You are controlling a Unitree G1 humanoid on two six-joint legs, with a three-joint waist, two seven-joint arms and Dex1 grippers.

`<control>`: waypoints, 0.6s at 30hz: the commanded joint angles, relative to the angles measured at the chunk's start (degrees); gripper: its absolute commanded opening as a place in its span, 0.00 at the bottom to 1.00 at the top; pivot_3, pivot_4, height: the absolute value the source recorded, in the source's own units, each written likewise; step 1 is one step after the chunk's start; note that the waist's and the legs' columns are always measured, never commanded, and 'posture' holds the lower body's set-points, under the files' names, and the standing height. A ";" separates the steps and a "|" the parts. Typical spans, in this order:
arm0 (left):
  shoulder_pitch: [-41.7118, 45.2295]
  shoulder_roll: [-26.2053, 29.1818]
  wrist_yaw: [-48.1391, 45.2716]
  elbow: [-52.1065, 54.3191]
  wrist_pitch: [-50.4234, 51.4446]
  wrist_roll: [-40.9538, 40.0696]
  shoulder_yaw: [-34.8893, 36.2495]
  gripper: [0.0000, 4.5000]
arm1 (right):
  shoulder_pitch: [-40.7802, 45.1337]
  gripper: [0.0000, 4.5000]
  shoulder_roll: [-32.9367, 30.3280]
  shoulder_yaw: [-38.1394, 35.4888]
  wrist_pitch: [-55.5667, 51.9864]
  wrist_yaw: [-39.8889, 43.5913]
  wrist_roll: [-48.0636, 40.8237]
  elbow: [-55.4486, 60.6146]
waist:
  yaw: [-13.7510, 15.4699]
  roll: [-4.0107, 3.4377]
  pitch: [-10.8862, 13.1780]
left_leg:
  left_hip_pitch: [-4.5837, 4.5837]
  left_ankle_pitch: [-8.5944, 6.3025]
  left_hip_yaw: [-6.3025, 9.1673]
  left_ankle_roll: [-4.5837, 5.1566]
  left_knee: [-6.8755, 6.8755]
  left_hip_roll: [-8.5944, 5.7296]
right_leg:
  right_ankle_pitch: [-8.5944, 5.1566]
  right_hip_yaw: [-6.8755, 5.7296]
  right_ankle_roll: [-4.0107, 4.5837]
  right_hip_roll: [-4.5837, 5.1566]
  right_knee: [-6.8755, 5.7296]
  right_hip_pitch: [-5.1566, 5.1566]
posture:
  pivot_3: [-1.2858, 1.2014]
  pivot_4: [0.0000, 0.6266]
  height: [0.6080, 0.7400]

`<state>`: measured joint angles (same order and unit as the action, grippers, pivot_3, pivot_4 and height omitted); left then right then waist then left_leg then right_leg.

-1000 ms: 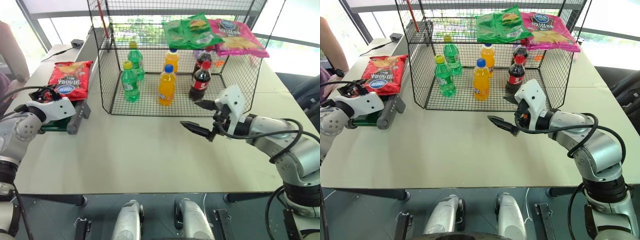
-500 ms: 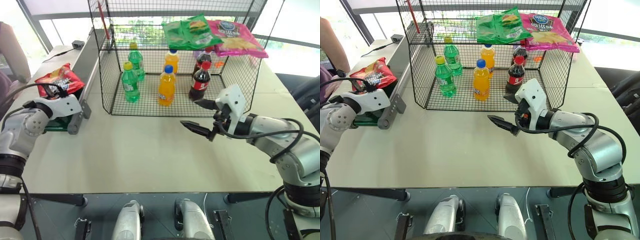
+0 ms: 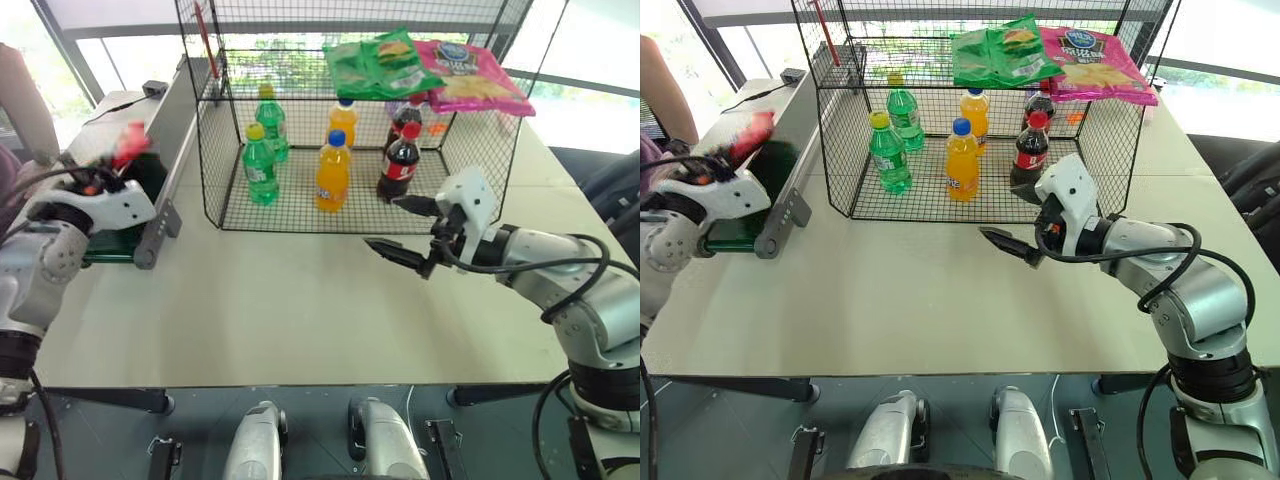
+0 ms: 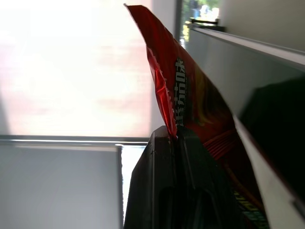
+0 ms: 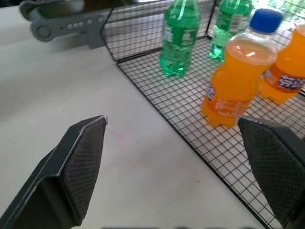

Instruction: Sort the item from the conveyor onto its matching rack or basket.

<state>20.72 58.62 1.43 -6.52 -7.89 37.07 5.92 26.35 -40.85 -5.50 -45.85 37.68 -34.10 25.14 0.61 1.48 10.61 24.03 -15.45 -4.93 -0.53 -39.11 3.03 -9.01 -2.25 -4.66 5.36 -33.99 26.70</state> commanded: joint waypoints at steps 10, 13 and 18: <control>0.02 -2.02 4.09 28.50 -1.35 6.15 9.27 0.01 | 5.46 1.00 -4.75 -5.54 8.93 5.30 3.75 -12.57 | 0.04 -0.02 0.00 | -0.16 0.00 -0.04 0.00 0.02 -0.03 | 0.00 -0.02 0.00 0.05 -0.06 -0.08 | 0.52 0.24 1.00; 5.17 -3.63 1.89 27.64 -4.14 4.80 4.25 0.01 | 6.32 1.00 -5.72 -7.53 9.57 5.79 3.74 -14.27 | 0.08 -0.03 0.00 | -0.23 0.00 -0.04 0.00 0.02 -0.04 | -0.01 -0.02 -0.01 0.03 -0.06 -0.15 | 0.52 0.24 1.00; 14.56 -6.97 2.05 18.72 -8.42 8.43 -4.30 0.01 | 4.84 1.00 -7.72 -12.16 8.01 4.90 2.13 -12.29 | 0.19 -0.02 0.00 | -0.24 0.01 -0.05 0.01 0.01 -0.07 | 0.00 -0.01 -0.04 0.03 -0.03 -0.21 | 0.52 0.24 1.00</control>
<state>32.17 51.95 2.41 15.27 -15.17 43.55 3.11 31.00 -47.18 -14.31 -37.93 43.04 -30.94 10.53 0.80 1.46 10.61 23.79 -15.44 -4.99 -0.52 -39.11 2.96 -9.02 -2.26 -4.71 5.38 -34.03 26.48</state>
